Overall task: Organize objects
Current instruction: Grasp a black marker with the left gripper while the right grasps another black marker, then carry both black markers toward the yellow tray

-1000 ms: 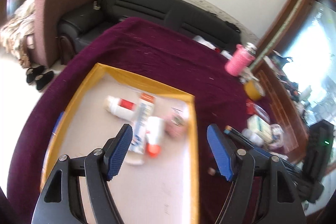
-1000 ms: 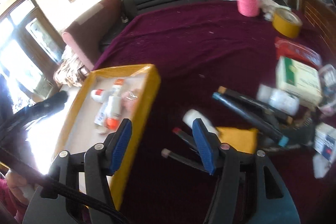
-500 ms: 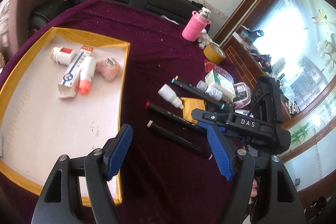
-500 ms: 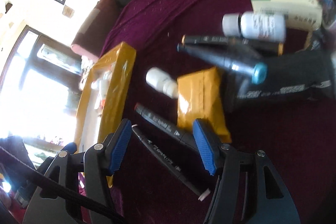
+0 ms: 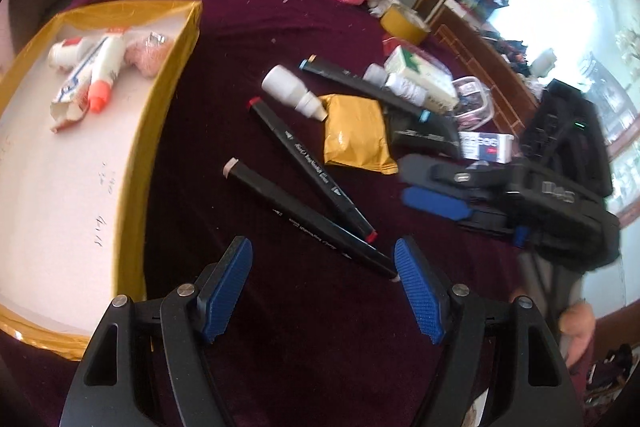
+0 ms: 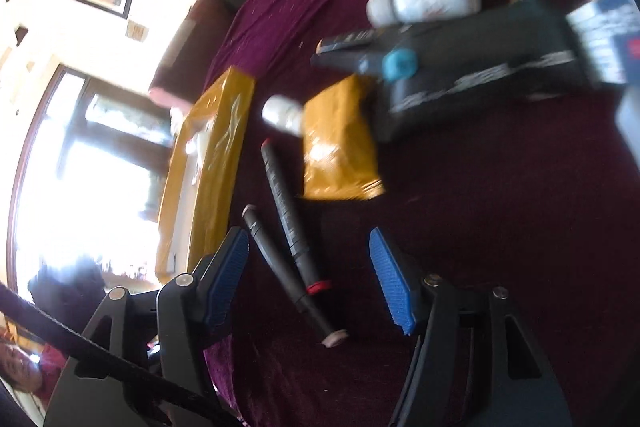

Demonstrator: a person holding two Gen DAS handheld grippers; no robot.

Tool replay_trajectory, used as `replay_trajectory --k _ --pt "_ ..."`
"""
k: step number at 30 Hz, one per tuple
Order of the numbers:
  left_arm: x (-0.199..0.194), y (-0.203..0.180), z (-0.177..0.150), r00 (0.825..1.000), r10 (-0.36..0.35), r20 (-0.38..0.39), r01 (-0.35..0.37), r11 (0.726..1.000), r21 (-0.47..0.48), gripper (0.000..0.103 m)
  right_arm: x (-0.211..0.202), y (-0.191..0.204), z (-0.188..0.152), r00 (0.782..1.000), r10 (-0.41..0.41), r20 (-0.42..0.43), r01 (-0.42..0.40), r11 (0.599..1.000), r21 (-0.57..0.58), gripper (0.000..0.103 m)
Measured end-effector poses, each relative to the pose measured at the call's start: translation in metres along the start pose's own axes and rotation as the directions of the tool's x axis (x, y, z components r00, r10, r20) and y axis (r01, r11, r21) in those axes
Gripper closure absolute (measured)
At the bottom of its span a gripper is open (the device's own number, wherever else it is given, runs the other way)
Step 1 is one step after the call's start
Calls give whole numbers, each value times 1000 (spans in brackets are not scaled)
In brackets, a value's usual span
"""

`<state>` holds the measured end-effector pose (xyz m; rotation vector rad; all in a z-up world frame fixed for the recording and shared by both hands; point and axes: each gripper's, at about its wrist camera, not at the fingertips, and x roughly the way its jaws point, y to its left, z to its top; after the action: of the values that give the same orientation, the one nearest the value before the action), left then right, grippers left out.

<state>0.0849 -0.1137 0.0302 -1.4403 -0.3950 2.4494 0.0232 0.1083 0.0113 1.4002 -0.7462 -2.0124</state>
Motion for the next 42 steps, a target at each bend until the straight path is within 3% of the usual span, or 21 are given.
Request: replay_trajectory --k 5,6,7,11,14,18,20,21,22,23,24,25,28,32,36,39,41,42 --pt "36 -17 9 997 83 2 -83 995 59 38 -14 -10 3 998 -22 53 21 1000 22 41" --pt "42 -26 8 994 106 22 -107 989 105 47 -17 -10 3 998 -28 58 27 999 20 41" --pt "44 -32 8 993 113 36 -117 983 139 62 -20 -11 3 997 -33 66 32 999 17 41" --pt "41 -37 4 997 70 20 -72 979 189 73 -33 -11 -2 994 -73 86 74 997 -13 41" --pt "27 -28 2 996 85 25 -88 975 206 79 -35 -3 -3 993 -85 81 91 994 -63 41" --pt "26 -20 -1 995 100 23 -102 973 205 78 -22 10 0 997 -67 49 72 991 -109 40" --pt "30 -24 -2 990 125 57 -134 974 184 60 -14 19 -1 997 -70 34 74 989 -125 40" --pt "34 -26 -4 986 147 77 -159 972 175 42 -11 23 -1 997 -73 29 76 988 -135 40" --pt "38 -28 -7 987 133 90 -147 973 175 35 -10 27 -2 997 -78 28 81 986 -145 41" --pt "40 -31 -8 988 128 84 -142 970 197 35 -9 32 -3 995 -91 30 95 983 -159 40" --pt "40 -34 -10 989 128 74 -142 962 233 44 -7 37 -3 993 -109 36 114 978 -175 40" --pt "37 -34 -12 990 121 77 -137 960 246 70 -6 42 -4 991 -127 44 133 972 -193 40" --pt "27 -21 -15 995 91 47 -99 967 236 78 -6 54 -8 984 -167 60 176 952 -249 40" --pt "9 0 -24 999 44 30 -49 981 188 79 16 76 -11 975 -219 44 221 919 -326 40" --pt "-1 15 -34 1000 11 15 -13 987 159 79 47 84 -14 933 -358 46 351 869 -350 41" --pt "-4 19 -38 1000 -14 8 12 988 153 79 58 79 -16 914 -403 42 393 856 -336 42" --pt "-6 21 -39 999 -33 6 32 988 148 79 65 80 -18 897 -438 53 428 834 -349 52" --pt "-6 23 -40 999 -54 1 54 989 141 79 69 81 -20 878 -474 65 464 809 -361 60"
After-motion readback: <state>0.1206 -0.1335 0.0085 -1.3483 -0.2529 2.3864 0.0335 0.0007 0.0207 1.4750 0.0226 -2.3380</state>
